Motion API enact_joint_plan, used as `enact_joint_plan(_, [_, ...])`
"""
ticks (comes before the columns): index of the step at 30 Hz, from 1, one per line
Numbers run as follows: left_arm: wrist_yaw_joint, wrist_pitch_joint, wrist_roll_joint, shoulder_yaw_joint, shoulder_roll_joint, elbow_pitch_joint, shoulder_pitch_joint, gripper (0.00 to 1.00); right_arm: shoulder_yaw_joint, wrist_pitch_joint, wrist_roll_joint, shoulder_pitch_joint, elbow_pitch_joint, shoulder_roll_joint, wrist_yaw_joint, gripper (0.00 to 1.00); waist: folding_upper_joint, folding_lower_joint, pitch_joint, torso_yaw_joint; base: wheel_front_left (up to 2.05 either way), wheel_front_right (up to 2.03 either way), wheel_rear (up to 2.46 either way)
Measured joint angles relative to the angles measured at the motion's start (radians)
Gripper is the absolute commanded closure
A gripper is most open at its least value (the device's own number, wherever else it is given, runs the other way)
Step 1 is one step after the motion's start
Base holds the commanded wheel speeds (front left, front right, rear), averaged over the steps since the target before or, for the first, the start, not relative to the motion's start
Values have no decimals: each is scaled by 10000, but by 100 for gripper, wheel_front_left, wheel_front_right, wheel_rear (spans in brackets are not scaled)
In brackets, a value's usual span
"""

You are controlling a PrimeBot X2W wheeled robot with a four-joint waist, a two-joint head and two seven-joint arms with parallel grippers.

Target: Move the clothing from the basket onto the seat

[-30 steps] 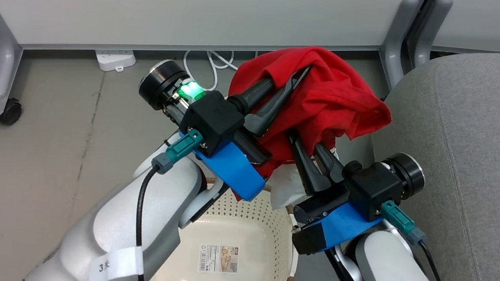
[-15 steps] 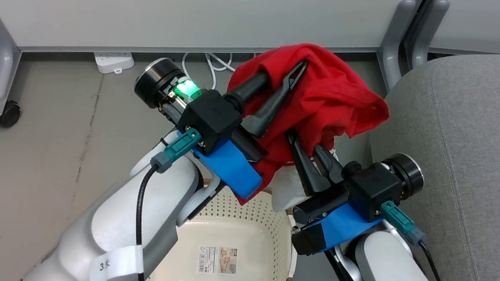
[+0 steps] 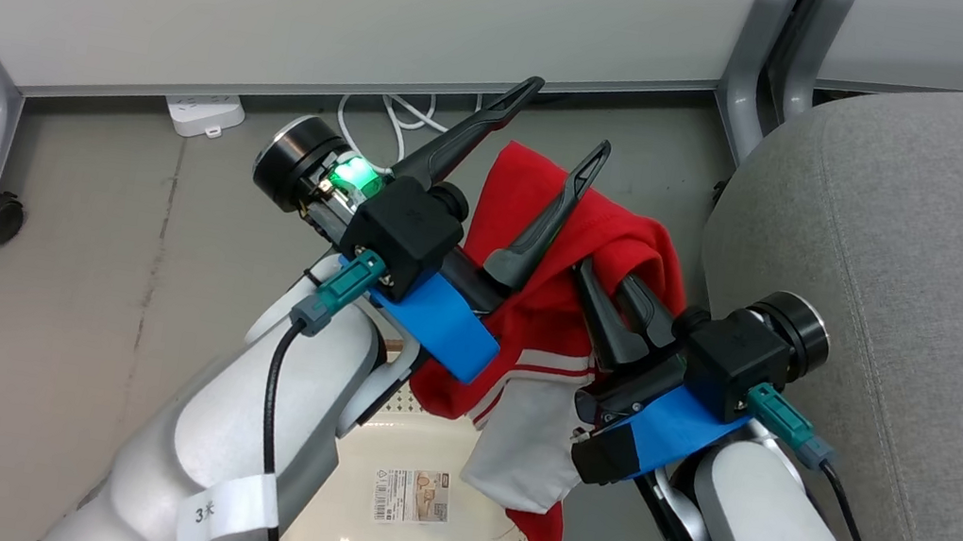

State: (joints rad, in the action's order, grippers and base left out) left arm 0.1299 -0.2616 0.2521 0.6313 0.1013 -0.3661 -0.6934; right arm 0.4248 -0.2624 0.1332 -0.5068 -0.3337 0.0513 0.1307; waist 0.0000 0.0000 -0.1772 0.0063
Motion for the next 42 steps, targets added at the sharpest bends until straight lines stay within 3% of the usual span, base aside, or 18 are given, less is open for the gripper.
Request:
enact_joint_plan(6, [0, -2, -58, 44, 59, -46, 35, 0, -184, 0, -44, 41, 44, 0, 0, 100, 0, 0, -13, -218, 0, 0, 0])
enact_joint_plan(22, [0, -2, -12, 378, 305, -98, 4, 0, -1670, 2, -380, 243, 644, 13, 0, 100, 0, 0, -507, -1590, 0, 0, 0])
enact_joint_plan(32, [0, -2, 94, 1149, 437, -251, -74, 0, -2755, 2, -535, 689, 1193, 33, 0, 100, 0, 0, -862, -2793, 0, 0, 0])
enact_joint_plan(42, [0, -2, 276, 2046, 418, -483, -143, 0, -3620, 2, -623, 1203, 1553, 73, 0, 100, 0, 0, -1172, -3542, 0, 0, 0])
